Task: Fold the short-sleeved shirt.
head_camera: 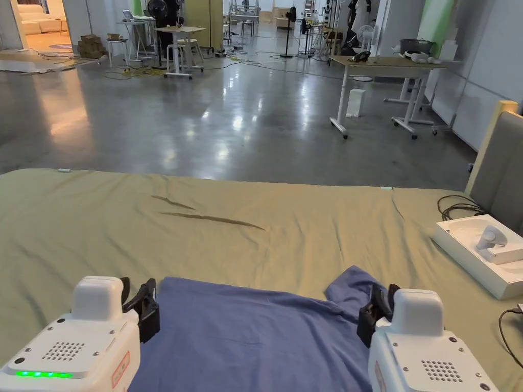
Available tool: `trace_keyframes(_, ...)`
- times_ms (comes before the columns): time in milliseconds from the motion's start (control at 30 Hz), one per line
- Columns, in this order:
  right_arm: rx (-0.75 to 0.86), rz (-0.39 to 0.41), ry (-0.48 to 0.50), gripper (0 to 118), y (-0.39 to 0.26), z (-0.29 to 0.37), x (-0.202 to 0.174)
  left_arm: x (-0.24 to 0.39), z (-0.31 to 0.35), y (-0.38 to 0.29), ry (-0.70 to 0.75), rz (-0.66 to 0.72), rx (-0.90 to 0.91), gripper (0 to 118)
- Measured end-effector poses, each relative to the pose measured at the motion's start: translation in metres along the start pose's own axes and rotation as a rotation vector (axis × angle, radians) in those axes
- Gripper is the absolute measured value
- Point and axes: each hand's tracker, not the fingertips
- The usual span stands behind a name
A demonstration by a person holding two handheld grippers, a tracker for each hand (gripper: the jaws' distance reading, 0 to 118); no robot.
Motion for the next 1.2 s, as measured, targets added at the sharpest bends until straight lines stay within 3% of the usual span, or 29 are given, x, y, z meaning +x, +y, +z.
trace_keyframes(67,0.018,0.004,-0.003,0,0.0,0.0,-0.006,0.011,0.003,0.002,0.02,-0.016,0.015,5)
trace_keyframes(133,0.06,-0.009,-0.003,0,-0.001,0.003,-0.008,0.014,0.006,0.001,0.026,-0.01,0.032,2)
trace_keyframes(433,0.047,0.027,0.019,0,-0.004,-0.012,-0.009,0.005,-0.014,-0.006,0.013,-0.011,-0.044,1)
trace_keyframes(600,-0.011,0.024,0.036,0,-0.012,-0.034,-0.01,-0.029,-0.088,-0.015,-0.005,0.068,-0.258,1)
trace_keyframes(833,-0.124,0.024,0.063,0,-0.029,-0.075,-0.011,-0.066,-0.229,-0.022,-0.006,0.069,-0.54,2)
trace_keyframes(900,-0.15,0.019,0.063,0,-0.036,-0.086,-0.012,-0.072,-0.274,-0.022,-0.005,0.08,-0.597,9)
trace_keyframes(933,-0.163,0.02,0.064,0,-0.039,-0.09,-0.011,-0.076,-0.294,-0.022,-0.021,0.079,-0.638,23)
trace_keyframes(967,-0.178,0.022,0.06,0,-0.042,-0.096,-0.01,-0.079,-0.317,-0.023,-0.026,0.077,-0.684,52)
trace_keyframes(1000,-0.187,0.023,0.057,0,-0.045,-0.1,-0.01,-0.082,-0.331,-0.025,-0.036,0.085,-0.709,62)
trace_keyframes(1200,-0.255,0.015,0.035,0,-0.062,-0.123,-0.001,-0.09,-0.406,-0.041,0.009,0.089,-0.763,63)
